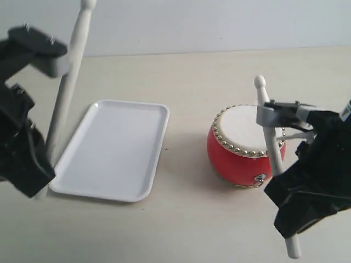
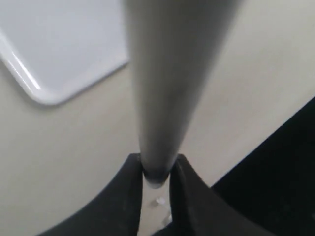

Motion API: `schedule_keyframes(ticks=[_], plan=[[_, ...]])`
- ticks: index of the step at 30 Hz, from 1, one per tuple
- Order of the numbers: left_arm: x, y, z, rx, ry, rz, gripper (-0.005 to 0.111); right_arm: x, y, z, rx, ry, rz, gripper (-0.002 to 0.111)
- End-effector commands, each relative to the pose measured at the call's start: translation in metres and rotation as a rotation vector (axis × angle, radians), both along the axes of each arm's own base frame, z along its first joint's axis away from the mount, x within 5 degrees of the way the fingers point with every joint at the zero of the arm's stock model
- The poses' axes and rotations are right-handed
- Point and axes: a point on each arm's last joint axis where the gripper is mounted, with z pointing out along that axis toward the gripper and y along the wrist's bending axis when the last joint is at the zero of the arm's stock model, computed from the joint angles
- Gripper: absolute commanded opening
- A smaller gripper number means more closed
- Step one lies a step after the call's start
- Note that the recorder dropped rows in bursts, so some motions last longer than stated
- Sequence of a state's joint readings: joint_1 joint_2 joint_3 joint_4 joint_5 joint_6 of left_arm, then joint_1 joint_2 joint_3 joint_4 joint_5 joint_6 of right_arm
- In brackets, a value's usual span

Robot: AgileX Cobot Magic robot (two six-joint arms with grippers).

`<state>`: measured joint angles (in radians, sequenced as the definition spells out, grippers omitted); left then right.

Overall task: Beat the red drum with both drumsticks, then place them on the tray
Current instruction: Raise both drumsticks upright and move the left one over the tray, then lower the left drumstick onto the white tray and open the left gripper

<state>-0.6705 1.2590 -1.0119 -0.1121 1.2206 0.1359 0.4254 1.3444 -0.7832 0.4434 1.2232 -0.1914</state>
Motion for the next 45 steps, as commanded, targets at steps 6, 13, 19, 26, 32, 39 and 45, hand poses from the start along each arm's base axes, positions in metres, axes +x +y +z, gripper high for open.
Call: schedule_keyframes(ticks=[6,13,19,26,32,39,45], plan=[[0.057,0.020,-0.061,-0.089,0.313,0.138,0.000,0.008,0.018,0.031,0.075,-0.102,0.024,0.000],[0.125,0.009,-0.105,-0.002,0.412,0.280,0.000,0.008,0.018,0.031,0.074,-0.101,0.022,0.000],[0.148,0.006,-0.134,0.052,0.453,0.306,0.000,0.008,0.017,0.031,0.069,-0.103,0.024,0.000],[0.151,0.011,-0.147,0.120,0.455,0.281,0.000,0.008,0.016,0.030,0.057,-0.110,0.030,0.000],[0.152,0.011,-0.146,0.128,0.443,0.266,0.000,0.009,0.016,0.030,0.052,-0.112,0.032,0.000],[0.168,0.005,-0.152,0.117,0.433,0.273,0.000,0.009,0.016,0.030,0.050,-0.108,0.023,0.000],[0.170,0.004,-0.167,0.134,0.466,0.278,0.000,0.009,0.016,0.030,0.047,-0.107,0.018,0.000]])
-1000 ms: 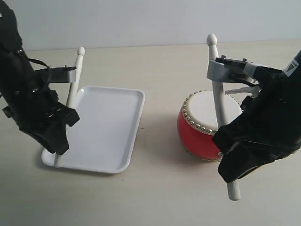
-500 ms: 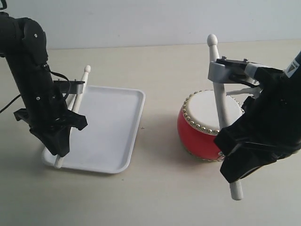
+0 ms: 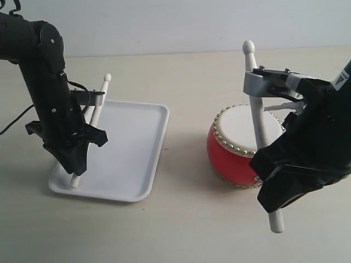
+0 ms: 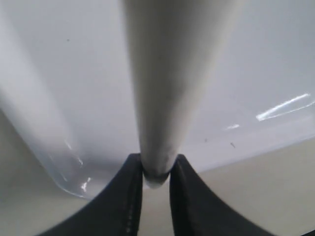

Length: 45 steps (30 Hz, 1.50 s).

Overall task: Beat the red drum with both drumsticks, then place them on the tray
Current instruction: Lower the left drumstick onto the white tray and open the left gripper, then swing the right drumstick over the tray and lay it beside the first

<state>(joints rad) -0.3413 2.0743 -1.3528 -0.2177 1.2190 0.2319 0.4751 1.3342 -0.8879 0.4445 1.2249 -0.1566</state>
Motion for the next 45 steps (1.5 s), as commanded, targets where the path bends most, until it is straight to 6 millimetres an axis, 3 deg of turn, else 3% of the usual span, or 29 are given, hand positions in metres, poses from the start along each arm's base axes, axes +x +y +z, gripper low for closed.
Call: schedule_keyframes(ticks=[1,22,27,31,40,43,45], plan=[[0.002,-0.001,-0.007,0.003,0.019,0.009,0.000,0.001,0.000,0.003,0.001,-0.019,0.001,0.000],[0.002,0.000,-0.011,0.010,0.030,0.014,0.001,0.001,-0.001,0.003,-0.010,-0.025,0.006,0.000],[0.002,0.000,-0.011,0.015,0.032,0.026,0.022,0.001,-0.001,0.003,-0.010,-0.025,0.006,0.000],[0.002,0.000,-0.011,0.015,0.032,0.028,0.032,0.001,-0.001,0.003,-0.014,-0.027,0.007,0.000],[0.004,0.001,-0.010,0.026,0.022,0.020,0.032,0.001,-0.002,0.002,-0.021,-0.030,0.010,0.000],[0.005,0.005,0.004,0.046,-0.031,-0.005,0.031,0.001,0.000,0.003,-0.013,-0.005,-0.044,0.000],[0.005,0.008,0.021,0.039,-0.079,-0.003,0.023,0.000,0.003,0.005,0.028,0.013,-0.052,0.000]])
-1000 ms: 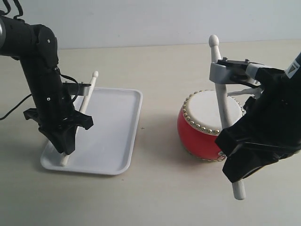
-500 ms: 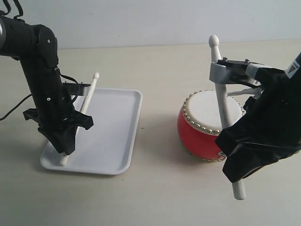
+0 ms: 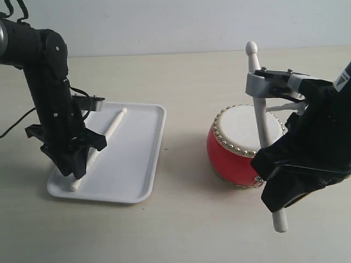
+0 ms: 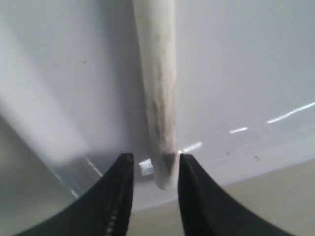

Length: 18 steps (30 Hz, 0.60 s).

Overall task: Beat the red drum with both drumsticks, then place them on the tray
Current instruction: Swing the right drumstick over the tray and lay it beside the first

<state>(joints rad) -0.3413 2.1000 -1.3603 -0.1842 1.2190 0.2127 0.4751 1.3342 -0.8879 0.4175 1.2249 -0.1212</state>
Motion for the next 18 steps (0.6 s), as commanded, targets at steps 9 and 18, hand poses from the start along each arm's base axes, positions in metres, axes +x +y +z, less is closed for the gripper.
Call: schedule_keyframes(ticks=[9,18], plan=[[-0.115,0.050,0.169,-0.360,-0.881,0.190,0.000,0.031,0.077,0.004,0.184,-0.063,-0.051,0.000],[-0.263,0.100,0.227,-0.523,-1.463,0.162,0.000,0.111,0.166,-0.075,0.244,0.164,-0.219,0.000]])
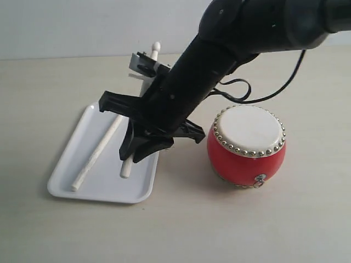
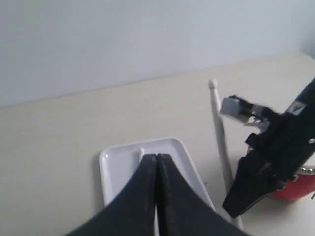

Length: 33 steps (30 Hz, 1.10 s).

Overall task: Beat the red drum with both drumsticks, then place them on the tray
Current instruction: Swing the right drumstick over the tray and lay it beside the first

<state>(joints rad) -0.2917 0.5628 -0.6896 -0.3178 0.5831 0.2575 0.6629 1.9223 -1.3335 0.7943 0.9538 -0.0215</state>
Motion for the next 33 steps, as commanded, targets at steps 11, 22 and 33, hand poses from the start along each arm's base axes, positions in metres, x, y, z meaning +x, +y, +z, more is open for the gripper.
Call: schedule_keyframes(ticks=[11,22,33], plan=[[-0.032,0.011,0.007,-0.074,-0.077,0.030,0.000,0.040,0.037,-0.069,-0.077,0.096,-0.029,0.000],[-0.030,0.012,0.011,-0.083,-0.126,0.046,0.000,0.039,0.037,-0.093,-0.103,0.150,-0.034,0.000],[-0.028,0.012,0.012,-0.092,-0.147,0.053,0.000,0.037,0.037,-0.092,-0.103,0.176,-0.021,0.016]])
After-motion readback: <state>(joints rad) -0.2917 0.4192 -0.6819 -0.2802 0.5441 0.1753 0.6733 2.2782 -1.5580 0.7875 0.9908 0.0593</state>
